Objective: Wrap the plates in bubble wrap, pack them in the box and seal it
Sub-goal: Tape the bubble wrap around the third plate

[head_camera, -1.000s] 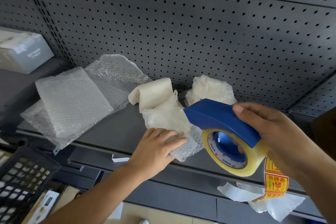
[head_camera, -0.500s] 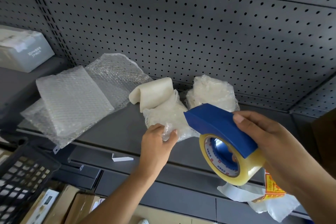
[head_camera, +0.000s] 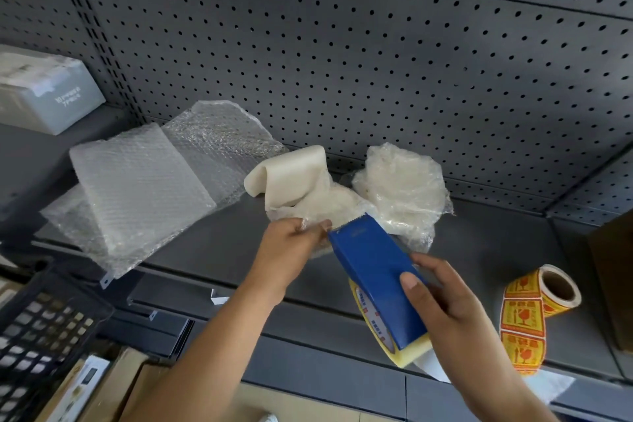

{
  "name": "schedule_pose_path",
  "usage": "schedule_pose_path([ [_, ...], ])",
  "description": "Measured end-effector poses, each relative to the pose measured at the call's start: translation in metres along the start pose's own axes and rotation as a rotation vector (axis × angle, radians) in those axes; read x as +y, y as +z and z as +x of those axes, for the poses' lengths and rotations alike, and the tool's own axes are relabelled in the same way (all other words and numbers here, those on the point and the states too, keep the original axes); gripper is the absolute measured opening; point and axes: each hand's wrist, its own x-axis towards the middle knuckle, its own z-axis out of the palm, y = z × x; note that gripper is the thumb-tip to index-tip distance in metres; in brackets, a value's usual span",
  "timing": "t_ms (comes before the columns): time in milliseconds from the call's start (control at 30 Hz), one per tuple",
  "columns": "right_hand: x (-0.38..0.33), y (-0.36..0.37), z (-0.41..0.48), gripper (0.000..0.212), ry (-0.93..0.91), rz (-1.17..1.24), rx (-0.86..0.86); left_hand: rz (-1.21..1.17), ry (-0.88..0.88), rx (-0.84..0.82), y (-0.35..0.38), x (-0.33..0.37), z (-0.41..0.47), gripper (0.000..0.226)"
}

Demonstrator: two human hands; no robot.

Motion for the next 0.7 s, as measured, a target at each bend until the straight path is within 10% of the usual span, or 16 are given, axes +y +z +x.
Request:
schedule_pose_path([
  [333, 0.007, -0.009, 0.022, 0.015, 0.086, -0.147, 0.020, 0.407, 0.149, 0.034, -0.004, -0.005, -0.001, 0.016],
  [467, 0.005, -0.006, 0.029, 0.018, 0.089, -0.217, 0.006, 0.825, 0.585, 0.118, -0.001, -0.016, -0.009, 0.033],
  [700, 0.004, -0.012, 0.040, 0.018, 0.109, -0.232, -0.034, 1.401, 0.623, -0.298, -0.032, -0.034, 0.002, 0.082],
])
